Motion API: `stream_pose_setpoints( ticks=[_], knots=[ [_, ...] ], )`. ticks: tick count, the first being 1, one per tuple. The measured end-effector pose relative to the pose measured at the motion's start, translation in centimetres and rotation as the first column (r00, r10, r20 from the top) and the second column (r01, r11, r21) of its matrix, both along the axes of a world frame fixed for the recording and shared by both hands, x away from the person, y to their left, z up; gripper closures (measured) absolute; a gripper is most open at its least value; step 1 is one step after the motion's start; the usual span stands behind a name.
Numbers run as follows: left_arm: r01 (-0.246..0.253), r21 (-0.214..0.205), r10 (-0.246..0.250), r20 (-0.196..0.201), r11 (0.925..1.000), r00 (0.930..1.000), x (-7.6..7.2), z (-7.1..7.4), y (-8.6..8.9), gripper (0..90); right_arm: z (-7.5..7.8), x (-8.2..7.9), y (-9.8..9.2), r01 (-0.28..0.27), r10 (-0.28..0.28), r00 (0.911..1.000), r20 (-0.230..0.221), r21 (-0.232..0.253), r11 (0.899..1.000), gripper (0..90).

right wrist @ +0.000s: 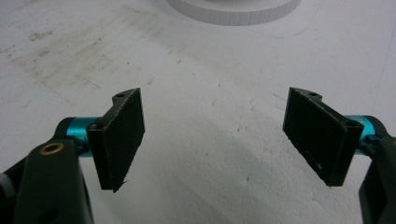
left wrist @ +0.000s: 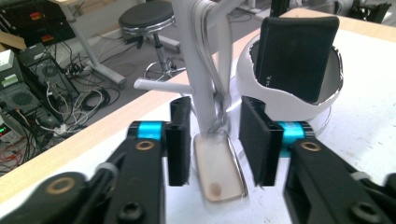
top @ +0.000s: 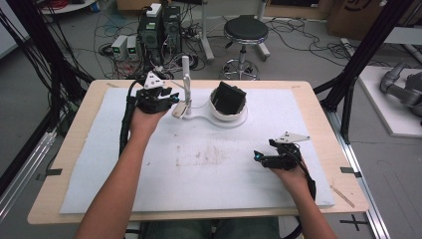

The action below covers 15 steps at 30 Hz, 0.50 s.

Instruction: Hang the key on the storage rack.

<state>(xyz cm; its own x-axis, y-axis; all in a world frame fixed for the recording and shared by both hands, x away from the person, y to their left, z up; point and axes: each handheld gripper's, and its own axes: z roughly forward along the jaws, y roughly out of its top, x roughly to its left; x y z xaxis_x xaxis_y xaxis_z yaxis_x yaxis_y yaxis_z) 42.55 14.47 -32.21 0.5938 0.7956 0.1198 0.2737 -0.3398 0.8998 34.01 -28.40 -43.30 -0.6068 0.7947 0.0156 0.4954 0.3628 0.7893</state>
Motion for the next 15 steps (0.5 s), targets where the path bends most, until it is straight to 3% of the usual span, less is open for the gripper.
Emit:
stream_pose_setpoints(
  ticks=[5,8,15],
  knots=[
    [-0.003,-0.026,0.002,-0.034,0.9996,0.9994,-0.5,-0.2,0.7,51.0,0.0,0.0,0.1,-0.002,0.002,1.0000,0.001,0.002,1.000,21.1],
    [0.007,-0.035,-0.008,-0.026,0.9994,0.9996,-1.0,-0.4,1.1,48.1,0.1,-0.1,0.1,-0.001,0.001,1.0000,0.004,0.001,1.000,21.1],
    [0.026,-0.064,-0.030,-0.054,0.9976,0.9981,-2.5,-1.7,2.2,38.9,0.1,-0.1,0.2,-0.002,0.002,1.0000,0.006,0.004,1.000,21.1]
  ],
)
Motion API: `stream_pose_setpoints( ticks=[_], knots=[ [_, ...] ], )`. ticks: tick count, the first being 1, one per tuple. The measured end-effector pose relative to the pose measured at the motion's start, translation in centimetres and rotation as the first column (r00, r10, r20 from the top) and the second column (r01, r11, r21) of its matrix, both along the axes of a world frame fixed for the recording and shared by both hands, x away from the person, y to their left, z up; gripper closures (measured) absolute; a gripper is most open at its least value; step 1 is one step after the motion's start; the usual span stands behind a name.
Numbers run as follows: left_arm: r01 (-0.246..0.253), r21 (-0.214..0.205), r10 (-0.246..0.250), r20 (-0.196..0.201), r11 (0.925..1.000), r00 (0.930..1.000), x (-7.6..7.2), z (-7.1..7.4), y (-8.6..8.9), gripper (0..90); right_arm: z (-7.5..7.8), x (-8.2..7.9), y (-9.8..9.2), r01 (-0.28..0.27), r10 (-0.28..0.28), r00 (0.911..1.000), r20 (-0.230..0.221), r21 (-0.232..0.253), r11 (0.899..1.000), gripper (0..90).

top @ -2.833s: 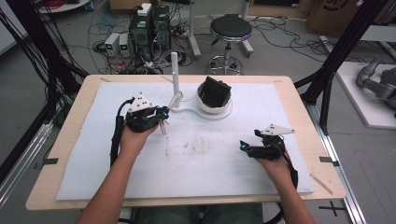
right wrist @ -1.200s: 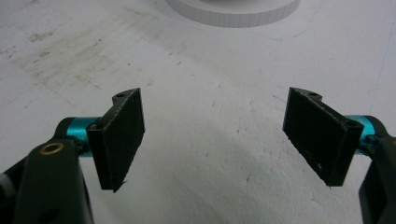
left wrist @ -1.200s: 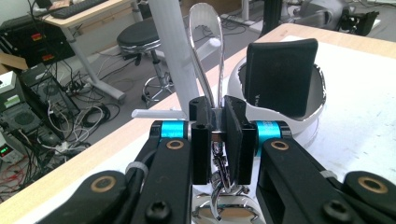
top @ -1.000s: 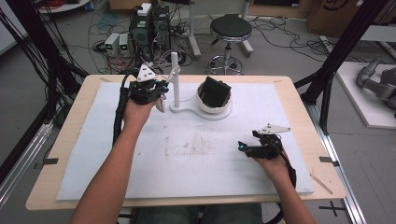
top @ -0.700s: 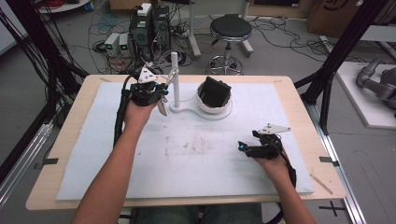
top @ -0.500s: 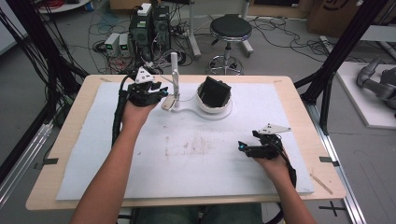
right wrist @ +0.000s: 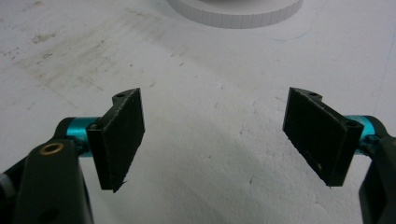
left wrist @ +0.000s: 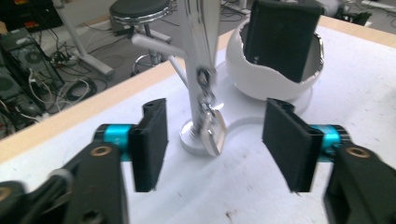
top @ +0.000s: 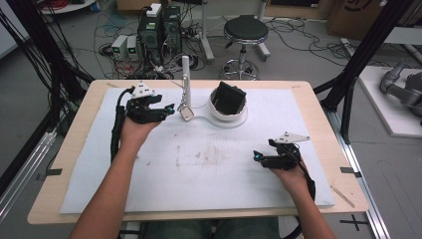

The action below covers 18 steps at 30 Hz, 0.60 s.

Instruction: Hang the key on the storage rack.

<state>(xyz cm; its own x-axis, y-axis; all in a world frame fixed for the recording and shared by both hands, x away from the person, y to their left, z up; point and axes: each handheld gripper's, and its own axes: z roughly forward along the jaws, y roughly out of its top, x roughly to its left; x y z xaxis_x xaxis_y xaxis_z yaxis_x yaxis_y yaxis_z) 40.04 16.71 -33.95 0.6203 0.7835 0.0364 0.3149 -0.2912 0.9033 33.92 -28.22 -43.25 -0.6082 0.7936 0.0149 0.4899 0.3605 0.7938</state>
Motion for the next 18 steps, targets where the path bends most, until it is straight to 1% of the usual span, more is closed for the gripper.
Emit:
stream_pose_setpoints(
  ticks=[3,7,9,11,14,16,18],
  knots=[
    [0.026,-0.001,-0.027,-0.011,0.9996,0.9996,-0.8,-0.6,0.4,36.8,0.0,0.0,0.0,0.001,-0.001,1.0000,0.002,0.001,1.000,21.1],
    [0.047,-0.017,-0.047,-0.017,0.9987,0.9987,-1.9,-1.3,0.9,34.4,0.0,0.0,0.0,0.002,-0.002,1.0000,0.001,0.003,1.000,21.1],
    [0.060,-0.007,-0.061,-0.023,0.9982,0.9979,-2.4,-1.6,1.2,33.0,0.0,0.1,-0.1,-0.001,0.001,0.9999,0.010,0.004,1.000,21.1],
    [0.067,-0.021,-0.067,-0.024,0.9975,0.9974,-2.9,-2.0,1.3,31.7,0.1,0.1,-0.1,0.000,0.000,0.9999,0.011,0.008,1.000,21.1],
    [0.082,-0.028,-0.083,-0.038,0.9962,0.9958,-3.6,-2.7,1.6,30.3,0.1,0.1,0.0,0.001,-0.002,0.9998,0.018,0.011,1.000,21.1],
    [0.087,-0.054,-0.089,-0.042,0.9948,0.9952,-4.1,-3.3,2.0,27.9,0.1,0.1,0.0,-0.003,0.003,0.9998,0.017,0.010,1.000,21.1],
    [0.093,-0.067,-0.096,-0.050,0.9934,0.9941,-4.4,-4.0,2.3,27.7,0.1,0.1,0.1,-0.001,0.001,0.9999,0.012,0.010,1.000,21.1]
  ],
)
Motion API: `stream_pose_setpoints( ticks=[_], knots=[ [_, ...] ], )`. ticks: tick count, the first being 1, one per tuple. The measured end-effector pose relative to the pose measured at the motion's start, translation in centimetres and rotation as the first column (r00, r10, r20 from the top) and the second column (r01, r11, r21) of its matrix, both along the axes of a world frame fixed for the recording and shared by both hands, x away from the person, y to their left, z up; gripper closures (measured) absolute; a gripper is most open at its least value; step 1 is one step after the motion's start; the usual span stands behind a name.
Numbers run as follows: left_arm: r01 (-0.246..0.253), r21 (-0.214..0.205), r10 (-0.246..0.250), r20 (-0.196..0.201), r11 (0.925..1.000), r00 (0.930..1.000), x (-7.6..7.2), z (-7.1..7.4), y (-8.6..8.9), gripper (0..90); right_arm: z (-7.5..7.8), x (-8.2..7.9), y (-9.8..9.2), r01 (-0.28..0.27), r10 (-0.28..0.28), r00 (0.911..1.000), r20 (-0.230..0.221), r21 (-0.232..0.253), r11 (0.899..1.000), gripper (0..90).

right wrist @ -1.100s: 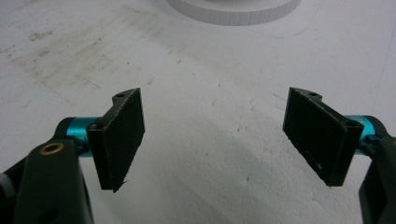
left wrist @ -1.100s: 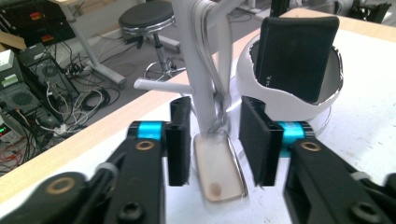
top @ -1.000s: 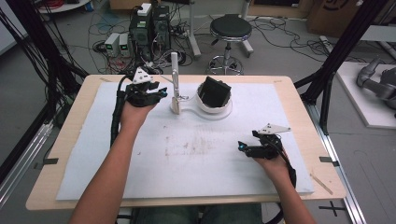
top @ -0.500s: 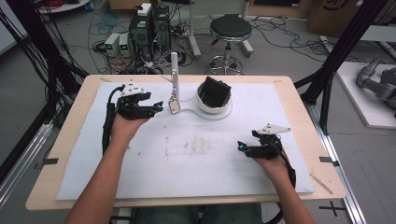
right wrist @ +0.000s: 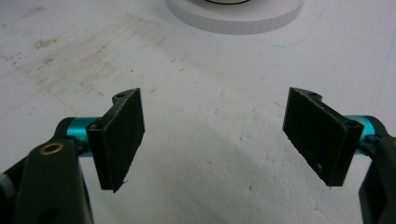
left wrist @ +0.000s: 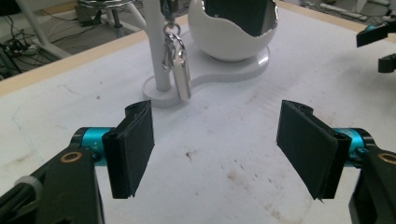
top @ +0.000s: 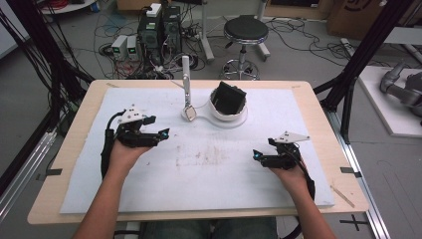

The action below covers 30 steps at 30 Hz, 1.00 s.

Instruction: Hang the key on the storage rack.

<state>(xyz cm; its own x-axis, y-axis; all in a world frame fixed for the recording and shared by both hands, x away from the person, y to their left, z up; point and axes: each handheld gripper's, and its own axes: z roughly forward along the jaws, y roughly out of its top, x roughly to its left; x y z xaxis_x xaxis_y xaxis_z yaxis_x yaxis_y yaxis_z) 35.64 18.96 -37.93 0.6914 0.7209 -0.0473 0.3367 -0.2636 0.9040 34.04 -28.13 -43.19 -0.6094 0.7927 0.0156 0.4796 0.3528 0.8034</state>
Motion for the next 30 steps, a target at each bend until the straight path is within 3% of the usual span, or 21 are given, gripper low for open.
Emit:
stream_pose_setpoints(
  ticks=[4,12,21,30],
  knots=[
    [0.021,-0.006,-0.021,0.004,0.9998,0.9998,-0.5,-0.7,0.7,25.2,0.0,0.1,0.1,-0.002,0.002,1.0000,0.005,0.003,1.000,21.1],
    [0.001,-0.018,-0.002,-0.021,0.9998,0.9998,-0.4,-1.8,2.2,22.9,-0.1,0.3,0.0,0.013,-0.013,0.9999,0.001,0.009,1.000,21.1],
    [0.015,-0.012,-0.016,-0.020,0.9998,0.9997,-0.5,-2.3,1.9,22.4,0.1,0.2,0.0,0.018,-0.018,0.9997,0.014,0.005,1.000,21.1],
    [0.034,0.019,-0.034,-0.040,0.9992,0.9986,-0.7,-2.9,1.6,22.4,0.1,0.4,0.3,0.009,-0.009,0.9999,0.009,-0.004,1.000,21.1]
  ],
)
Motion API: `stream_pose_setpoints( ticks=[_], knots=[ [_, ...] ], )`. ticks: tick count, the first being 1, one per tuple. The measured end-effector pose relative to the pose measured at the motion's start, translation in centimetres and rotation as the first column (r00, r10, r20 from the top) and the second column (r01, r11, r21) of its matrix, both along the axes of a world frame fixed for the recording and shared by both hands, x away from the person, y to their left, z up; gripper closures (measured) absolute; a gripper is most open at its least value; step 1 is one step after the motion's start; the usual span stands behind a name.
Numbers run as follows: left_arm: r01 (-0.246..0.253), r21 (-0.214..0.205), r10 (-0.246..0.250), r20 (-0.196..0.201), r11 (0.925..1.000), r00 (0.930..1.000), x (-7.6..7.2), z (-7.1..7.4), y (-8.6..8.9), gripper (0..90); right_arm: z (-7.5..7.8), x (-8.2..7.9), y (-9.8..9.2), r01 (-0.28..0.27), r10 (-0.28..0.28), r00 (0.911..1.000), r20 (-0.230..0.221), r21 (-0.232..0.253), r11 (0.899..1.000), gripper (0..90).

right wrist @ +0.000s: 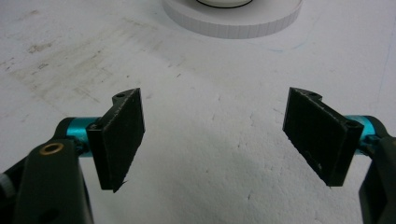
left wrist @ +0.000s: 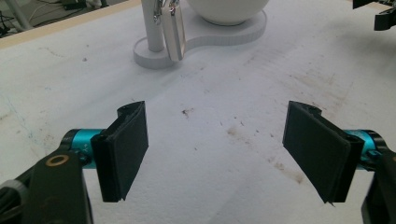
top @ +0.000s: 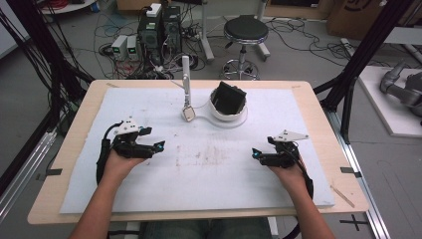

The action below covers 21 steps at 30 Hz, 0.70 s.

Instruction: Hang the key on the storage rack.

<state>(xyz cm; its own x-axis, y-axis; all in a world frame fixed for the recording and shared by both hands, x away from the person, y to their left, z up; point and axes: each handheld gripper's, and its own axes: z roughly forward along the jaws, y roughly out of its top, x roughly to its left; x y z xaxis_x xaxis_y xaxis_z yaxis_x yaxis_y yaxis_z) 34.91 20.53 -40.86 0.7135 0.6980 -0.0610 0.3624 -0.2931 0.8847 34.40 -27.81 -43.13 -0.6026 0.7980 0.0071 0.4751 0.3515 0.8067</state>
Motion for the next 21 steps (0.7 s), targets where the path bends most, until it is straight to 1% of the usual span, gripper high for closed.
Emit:
stream_pose_setpoints(
  ticks=[3,6,8,9,11,17,21],
  knots=[
    [0.000,-0.001,0.000,-0.003,1.0000,1.0000,-0.12,-0.08,0.21,22.4,0.03,0.02,0.24,-0.006,0.006,1.0000,0.001,-0.003,1.000,21.1],
    [-0.012,-0.006,0.012,-0.008,0.9999,0.9999,-0.13,-0.13,0.44,22.4,0.01,0.10,0.40,-0.013,0.013,0.9999,0.003,-0.006,1.000,21.1],
    [-0.014,-0.014,0.014,-0.008,0.9998,0.9999,-0.14,-0.14,0.55,22.4,0.00,0.10,0.45,-0.012,0.012,0.9999,-0.005,-0.004,1.000,21.1],
    [-0.014,-0.008,0.014,-0.009,0.9999,0.9999,-0.12,-0.13,0.63,22.4,-0.01,0.13,0.43,-0.014,0.014,0.9999,-0.006,-0.008,1.000,21.0],
    [-0.017,-0.014,0.017,-0.012,0.9998,0.9998,-0.08,-0.21,0.63,22.4,-0.05,0.13,0.46,-0.008,0.008,0.9999,-0.011,-0.005,1.000,21.0],
    [-0.015,-0.004,0.014,-0.018,0.9999,0.9997,0.02,-0.28,0.68,22.4,-0.07,0.13,0.47,-0.016,0.016,0.9998,-0.012,-0.010,1.000,21.1],
    [-0.022,-0.016,0.021,-0.020,0.9996,0.9996,0.06,-0.32,0.79,22.4,-0.06,0.14,0.44,-0.015,0.015,0.9999,-0.008,-0.013,1.000,21.1]
  ],
)
